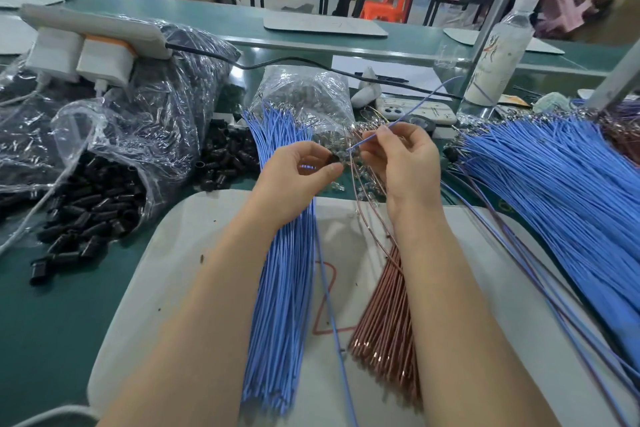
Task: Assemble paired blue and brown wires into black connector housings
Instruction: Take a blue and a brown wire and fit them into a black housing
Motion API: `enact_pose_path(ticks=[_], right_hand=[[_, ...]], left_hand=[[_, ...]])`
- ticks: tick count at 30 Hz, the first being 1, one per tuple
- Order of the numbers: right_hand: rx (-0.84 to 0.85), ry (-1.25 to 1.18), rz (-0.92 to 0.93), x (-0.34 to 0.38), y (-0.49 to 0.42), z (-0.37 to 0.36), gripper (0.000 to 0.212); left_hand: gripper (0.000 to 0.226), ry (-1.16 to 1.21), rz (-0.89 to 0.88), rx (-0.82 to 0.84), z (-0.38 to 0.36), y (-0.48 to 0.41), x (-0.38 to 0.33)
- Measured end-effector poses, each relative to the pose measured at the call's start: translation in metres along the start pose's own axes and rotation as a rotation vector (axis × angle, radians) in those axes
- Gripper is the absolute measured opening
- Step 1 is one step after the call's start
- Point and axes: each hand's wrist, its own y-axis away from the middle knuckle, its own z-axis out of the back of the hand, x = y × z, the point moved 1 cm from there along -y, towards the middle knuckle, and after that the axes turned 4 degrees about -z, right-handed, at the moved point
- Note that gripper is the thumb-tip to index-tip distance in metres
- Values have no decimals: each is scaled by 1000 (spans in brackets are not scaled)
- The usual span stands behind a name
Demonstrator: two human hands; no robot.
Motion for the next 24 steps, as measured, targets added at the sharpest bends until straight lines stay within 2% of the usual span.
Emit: enact_pose_path(ticks=[3,11,17,24], right_hand=[[33,4,28,2,3,-2,14],[50,127,170,6,11,-5,14],[44,213,226,6,14,-6,16],[12,300,288,9,18,-9,11]], left_hand=[[11,-177,-101,-74,-3,0,0],[23,-95,-188,-117,-3,-2,-1],[24,-207,-299,-162,-3,-1,-4],[21,-263,-325,-195,-2,-1,-5]])
